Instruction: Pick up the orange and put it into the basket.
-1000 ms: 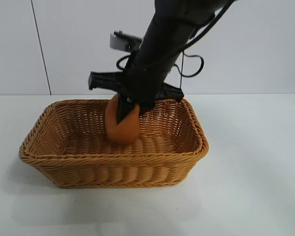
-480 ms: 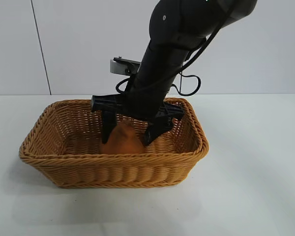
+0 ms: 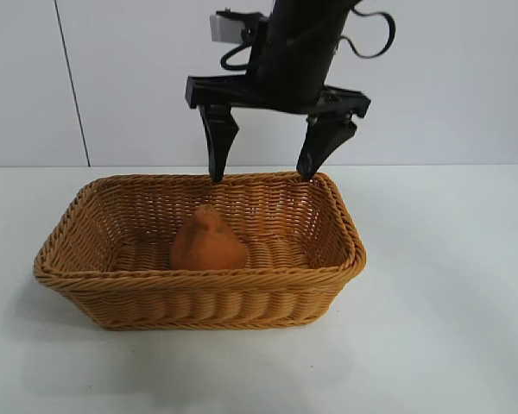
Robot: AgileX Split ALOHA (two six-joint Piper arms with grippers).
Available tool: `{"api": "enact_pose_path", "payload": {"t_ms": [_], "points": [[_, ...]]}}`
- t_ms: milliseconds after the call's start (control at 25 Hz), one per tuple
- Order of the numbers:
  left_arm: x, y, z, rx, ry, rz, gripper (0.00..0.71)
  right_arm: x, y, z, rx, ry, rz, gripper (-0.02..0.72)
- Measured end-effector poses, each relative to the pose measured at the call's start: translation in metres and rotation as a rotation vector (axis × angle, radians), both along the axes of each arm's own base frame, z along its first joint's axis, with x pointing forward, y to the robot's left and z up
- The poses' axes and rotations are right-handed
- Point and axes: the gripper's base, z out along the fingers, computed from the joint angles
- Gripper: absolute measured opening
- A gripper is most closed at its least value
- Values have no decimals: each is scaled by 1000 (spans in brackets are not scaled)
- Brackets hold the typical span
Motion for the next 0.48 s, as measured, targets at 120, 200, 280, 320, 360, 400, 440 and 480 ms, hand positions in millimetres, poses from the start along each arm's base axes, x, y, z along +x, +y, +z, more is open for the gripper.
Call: {"api": "enact_pose_path", "payload": {"t_ms": [120, 200, 280, 320, 360, 400, 440, 480], "points": [[0, 0, 0, 0, 0, 0, 645, 11, -7, 25, 7, -70, -25, 652], [0, 0, 0, 0, 0, 0, 645, 21, -18, 34, 17, -99, -66, 652], [0, 0, 0, 0, 0, 0, 645, 29, -32, 36, 18, -107, -104, 652], [0, 0, 0, 0, 0, 0, 645, 34, -40, 36, 15, -107, -126, 652], [0, 0, 0, 0, 0, 0, 645, 39, -50, 36, 13, -106, -149, 652], [0, 0, 0, 0, 0, 0, 645, 43, -59, 36, 8, -105, -167, 652], [0, 0, 0, 0, 0, 0, 645, 49, -70, 36, 4, -105, -189, 652], [0, 0, 0, 0, 0, 0, 645, 54, -83, 36, 0, -107, -214, 652]]}}
